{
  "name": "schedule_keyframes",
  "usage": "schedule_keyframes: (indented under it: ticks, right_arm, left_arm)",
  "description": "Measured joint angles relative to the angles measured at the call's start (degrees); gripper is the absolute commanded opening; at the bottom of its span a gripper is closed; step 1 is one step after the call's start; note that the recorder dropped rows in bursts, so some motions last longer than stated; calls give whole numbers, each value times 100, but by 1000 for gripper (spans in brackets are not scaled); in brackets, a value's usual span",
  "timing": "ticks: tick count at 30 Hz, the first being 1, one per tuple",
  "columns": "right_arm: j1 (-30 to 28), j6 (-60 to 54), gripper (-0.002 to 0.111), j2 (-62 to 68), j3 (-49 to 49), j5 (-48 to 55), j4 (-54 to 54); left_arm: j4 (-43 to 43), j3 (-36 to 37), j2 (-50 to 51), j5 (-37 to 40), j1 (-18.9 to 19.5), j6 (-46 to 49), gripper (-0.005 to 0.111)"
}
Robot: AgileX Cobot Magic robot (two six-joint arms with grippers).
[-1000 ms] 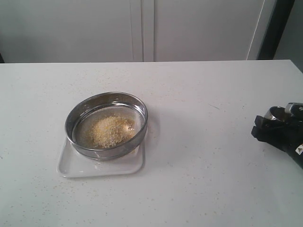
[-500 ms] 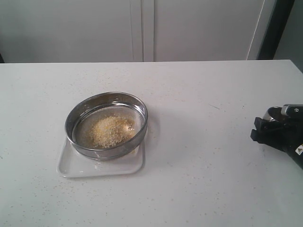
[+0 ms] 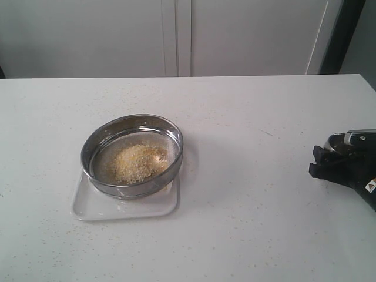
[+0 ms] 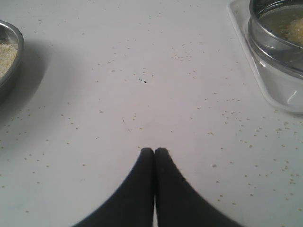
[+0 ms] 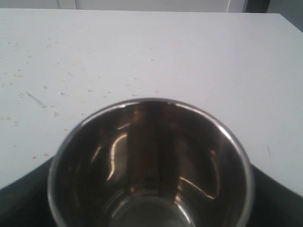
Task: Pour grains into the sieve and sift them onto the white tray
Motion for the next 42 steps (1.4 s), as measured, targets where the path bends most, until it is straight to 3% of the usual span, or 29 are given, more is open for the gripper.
schedule_keyframes:
  ticks: [4,12,42]
  right_arm:
    - [0,0,78,0,0,-11,-11]
    - [0,0,93,0,0,-21,-11]
    - [0,0,94,0,0,-101,15]
  left_arm:
    - [0,0,0,0,0,0,0]
    - [0,0,0,0,0,0,0]
    - [0,0,0,0,0,0,0]
